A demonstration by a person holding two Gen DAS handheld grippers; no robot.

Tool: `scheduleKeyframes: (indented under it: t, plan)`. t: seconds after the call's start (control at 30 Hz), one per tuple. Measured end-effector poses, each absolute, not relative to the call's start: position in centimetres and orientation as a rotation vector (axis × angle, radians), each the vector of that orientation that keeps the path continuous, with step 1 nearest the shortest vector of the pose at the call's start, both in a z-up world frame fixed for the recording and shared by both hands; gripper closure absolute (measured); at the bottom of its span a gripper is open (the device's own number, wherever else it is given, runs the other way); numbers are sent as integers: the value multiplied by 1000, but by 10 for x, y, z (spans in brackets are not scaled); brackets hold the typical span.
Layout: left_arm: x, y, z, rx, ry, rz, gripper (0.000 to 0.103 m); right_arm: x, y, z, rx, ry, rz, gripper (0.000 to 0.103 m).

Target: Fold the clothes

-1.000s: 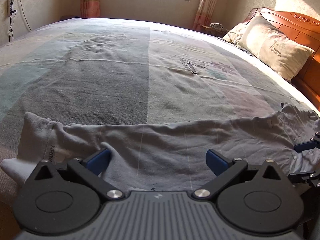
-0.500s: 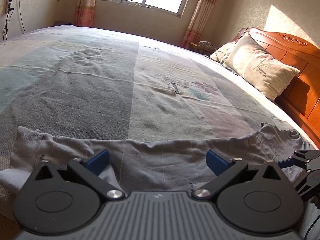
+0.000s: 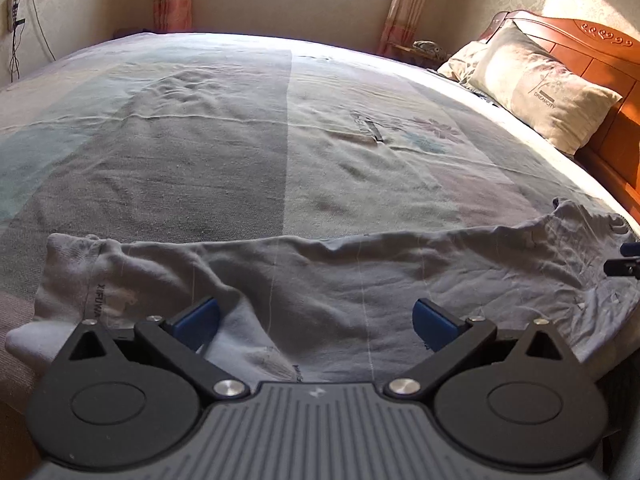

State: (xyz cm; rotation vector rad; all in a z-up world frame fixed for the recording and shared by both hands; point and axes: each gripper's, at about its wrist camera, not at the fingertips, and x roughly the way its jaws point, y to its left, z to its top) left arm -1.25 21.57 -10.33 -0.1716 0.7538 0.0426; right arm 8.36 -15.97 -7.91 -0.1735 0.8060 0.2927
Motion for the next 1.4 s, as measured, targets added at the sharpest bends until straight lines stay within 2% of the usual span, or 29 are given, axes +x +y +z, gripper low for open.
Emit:
scheduleKeyframes:
  t: [0.17, 0.4, 0.43, 0.5, 0.53, 0.73, 0.97, 1.03, 1.07, 1.23, 1.27, 1.4]
  plan:
    - [-1, 209, -95, -152, 818, 79, 1, 102, -242, -83, -74, 771, 99, 0]
    - [22, 168, -65, -67, 839, 60, 1, 126, -341, -124, -22, 800, -191, 4]
    - [26, 161, -60, -53, 834, 49, 1, 127, -366, -124, 128, 810, -186, 4]
    - [35, 147, -53, -35, 825, 26, 1, 128, -387, -117, 162, 776, -180, 5]
    - [41, 140, -50, -28, 824, 18, 1, 131, -387, -114, 90, 787, -244, 5]
    - [58, 102, -47, 22, 832, -48, 1, 120, -365, -78, 115, 674, -41, 2]
    - [64, 64, -46, 118, 887, -107, 1, 170, -319, -113, -38, 750, 36, 2]
    - [66, 56, -43, 139, 891, -118, 1, 177, -334, -117, 7, 801, 1, 7]
    - [67, 51, -41, 153, 886, -120, 1, 164, -347, -106, 80, 765, 34, 8]
    - [77, 20, -37, 146, 871, -218, 1, 100, -419, -74, 419, 604, 108, 5]
    - [81, 12, -38, 146, 871, -242, 1, 91, -433, -76, 470, 596, 102, 7]
    - [88, -32, -41, 194, 861, -324, 1, 87, -462, -99, 576, 633, 95, 34]
